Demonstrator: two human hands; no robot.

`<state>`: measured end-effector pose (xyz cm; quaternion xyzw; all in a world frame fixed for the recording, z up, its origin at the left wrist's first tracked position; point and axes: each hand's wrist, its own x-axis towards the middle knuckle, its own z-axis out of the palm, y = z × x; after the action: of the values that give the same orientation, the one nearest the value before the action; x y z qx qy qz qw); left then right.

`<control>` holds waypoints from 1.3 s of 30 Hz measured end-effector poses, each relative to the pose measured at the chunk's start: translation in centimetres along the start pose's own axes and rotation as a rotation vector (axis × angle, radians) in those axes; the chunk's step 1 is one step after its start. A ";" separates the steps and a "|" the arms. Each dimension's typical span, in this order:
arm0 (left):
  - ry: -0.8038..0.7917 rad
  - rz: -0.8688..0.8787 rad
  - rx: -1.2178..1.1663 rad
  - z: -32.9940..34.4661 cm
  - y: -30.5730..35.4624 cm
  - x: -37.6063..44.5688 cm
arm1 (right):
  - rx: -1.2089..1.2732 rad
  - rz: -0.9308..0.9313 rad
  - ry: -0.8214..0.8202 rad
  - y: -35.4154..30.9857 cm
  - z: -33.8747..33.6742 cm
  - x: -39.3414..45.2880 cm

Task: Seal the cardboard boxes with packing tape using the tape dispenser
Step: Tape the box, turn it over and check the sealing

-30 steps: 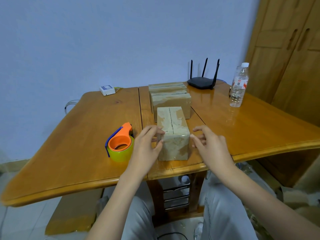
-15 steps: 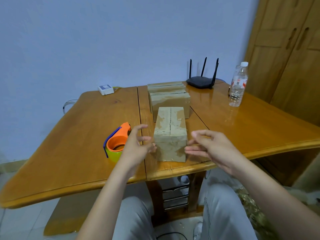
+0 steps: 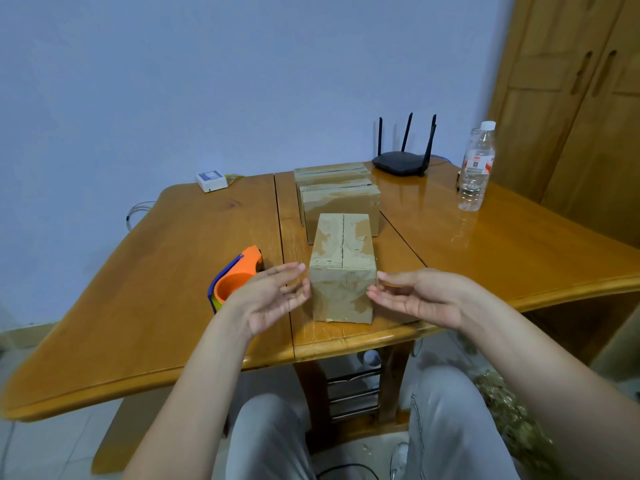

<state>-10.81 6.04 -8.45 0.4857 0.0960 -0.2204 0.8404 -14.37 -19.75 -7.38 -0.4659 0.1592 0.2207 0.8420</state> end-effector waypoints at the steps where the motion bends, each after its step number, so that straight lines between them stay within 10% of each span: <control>1: 0.002 -0.008 0.003 0.0 0.0 0.1 | -0.004 -0.001 0.011 -0.1 -0.1 0.1; 12: -0.026 -0.120 0.084 -0.5 0.2 0.0 | -0.034 -0.048 0.099 -1.3 -1.1 -0.5; 39: 0.162 0.323 0.488 0.7 0.3 -2.2 | -0.375 -0.330 0.324 -2.3 -0.3 -1.0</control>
<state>-12.64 6.22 -7.03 0.6981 0.0286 -0.0611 0.7128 -14.07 -21.35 -5.40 -0.6620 0.1700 0.0290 0.7294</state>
